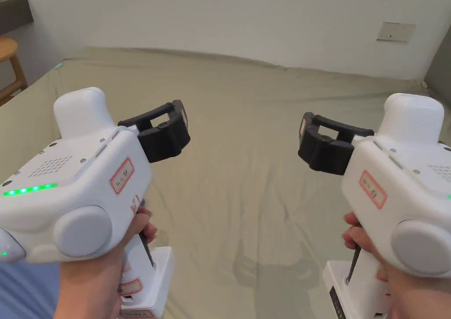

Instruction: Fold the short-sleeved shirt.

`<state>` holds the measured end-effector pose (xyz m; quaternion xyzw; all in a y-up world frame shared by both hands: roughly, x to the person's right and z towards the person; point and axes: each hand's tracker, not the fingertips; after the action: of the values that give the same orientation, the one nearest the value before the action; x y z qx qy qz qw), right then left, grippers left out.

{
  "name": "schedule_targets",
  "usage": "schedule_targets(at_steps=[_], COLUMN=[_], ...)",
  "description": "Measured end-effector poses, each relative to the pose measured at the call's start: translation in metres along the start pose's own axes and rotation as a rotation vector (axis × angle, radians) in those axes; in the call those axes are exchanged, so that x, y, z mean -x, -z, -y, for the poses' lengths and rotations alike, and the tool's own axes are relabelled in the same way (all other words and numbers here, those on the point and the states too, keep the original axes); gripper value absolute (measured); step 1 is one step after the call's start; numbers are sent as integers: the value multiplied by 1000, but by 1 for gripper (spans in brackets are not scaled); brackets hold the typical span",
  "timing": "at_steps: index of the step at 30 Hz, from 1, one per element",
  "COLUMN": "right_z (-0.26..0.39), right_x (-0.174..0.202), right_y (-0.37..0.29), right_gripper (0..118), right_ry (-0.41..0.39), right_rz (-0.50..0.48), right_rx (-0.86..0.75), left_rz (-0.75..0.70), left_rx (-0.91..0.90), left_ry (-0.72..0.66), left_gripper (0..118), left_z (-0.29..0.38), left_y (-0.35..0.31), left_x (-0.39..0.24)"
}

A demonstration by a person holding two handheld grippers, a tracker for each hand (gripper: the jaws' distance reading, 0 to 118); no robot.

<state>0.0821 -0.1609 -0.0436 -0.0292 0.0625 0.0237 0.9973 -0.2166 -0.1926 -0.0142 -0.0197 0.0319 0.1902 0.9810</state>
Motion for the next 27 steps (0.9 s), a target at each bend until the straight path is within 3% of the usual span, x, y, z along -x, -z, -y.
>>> schedule_targets(at_steps=[2,4,8,14,19,20,22,24,25,27], right_z=[2,4,5,8,8,7,6,6,6,6], right_x=[6,12,17,24,24,23,22,20,19,16], right_y=[-5,-11,-12,-14,-15,-15,-16,-16,-16,-16], right_gripper=[118,118,118,118,115,109,88,81,49,9], right_ry=[-90,-67,-75,-150,-168,-162,-142,-129,-125,-111], right_rz=[9,-34,-24,13,17,8,-5,5,11,11], right_rx=[-49,-50,-56,-40,-33,-23,-19,-25,-27,-28], left_rz=[-59,-48,-77,-75,-70,-72,-70,-62,-65,-86], left_rx=[-109,-124,-150,-145,-119,-117,-111,-107,-107,-97], left_ry=[195,315,424,444,382,386,402,412,418,444], left_gripper=[118,118,118,118,117,117,109,105,80,24], left_z=[3,6,12,14,11,11,11,11,11,13], left_y=[-4,-7,-11,-3,-3,-3,-4,-6,-6,-2], left_x=[-15,-23,-36,-34,-32,-31,-35,-38,-40,-42])
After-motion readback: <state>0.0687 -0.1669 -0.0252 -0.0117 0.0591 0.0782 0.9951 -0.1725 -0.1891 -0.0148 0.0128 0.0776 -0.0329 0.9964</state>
